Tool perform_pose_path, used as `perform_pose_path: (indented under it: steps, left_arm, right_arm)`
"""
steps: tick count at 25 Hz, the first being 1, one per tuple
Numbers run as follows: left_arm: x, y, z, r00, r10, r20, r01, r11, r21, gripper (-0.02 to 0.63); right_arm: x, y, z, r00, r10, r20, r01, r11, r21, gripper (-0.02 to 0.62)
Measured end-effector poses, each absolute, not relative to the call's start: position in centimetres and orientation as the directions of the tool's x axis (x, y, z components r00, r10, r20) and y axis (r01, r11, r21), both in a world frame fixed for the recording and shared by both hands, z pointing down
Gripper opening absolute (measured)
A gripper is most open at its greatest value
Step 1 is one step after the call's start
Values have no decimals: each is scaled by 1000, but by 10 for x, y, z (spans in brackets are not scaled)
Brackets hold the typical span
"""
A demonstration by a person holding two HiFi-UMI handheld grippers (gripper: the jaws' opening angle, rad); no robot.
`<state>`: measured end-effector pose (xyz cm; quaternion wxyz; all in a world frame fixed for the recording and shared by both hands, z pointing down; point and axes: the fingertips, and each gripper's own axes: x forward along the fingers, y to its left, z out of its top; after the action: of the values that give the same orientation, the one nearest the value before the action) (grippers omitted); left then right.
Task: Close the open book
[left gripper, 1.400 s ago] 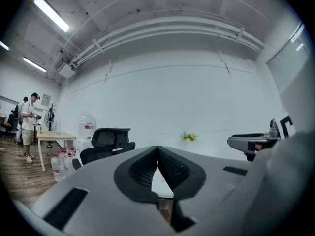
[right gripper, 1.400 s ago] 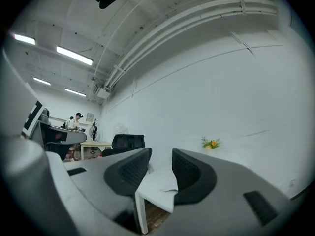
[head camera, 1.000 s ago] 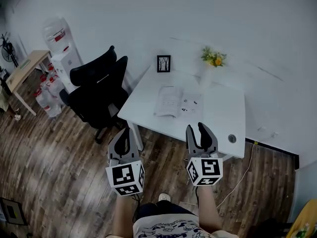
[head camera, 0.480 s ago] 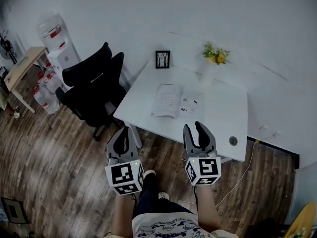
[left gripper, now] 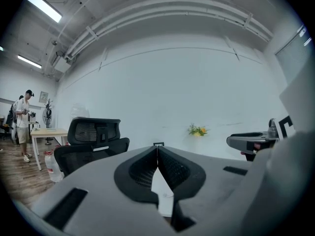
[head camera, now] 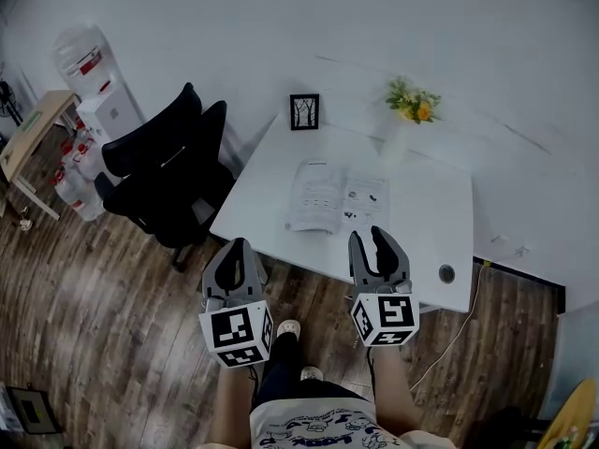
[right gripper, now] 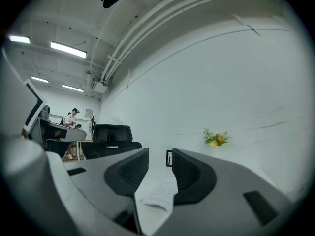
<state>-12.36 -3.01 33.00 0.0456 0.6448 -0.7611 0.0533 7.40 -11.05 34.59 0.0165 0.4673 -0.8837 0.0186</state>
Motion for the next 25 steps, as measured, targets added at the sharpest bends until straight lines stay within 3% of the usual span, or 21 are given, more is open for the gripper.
perform_pose_path:
  steps: [25]
  left_arm:
    - [-199, -179, 390, -11, -968, 250, -1000, 16, 17, 23]
  right_arm:
    - [10, -227, 419, -434, -869, 237, -884, 462, 74, 150]
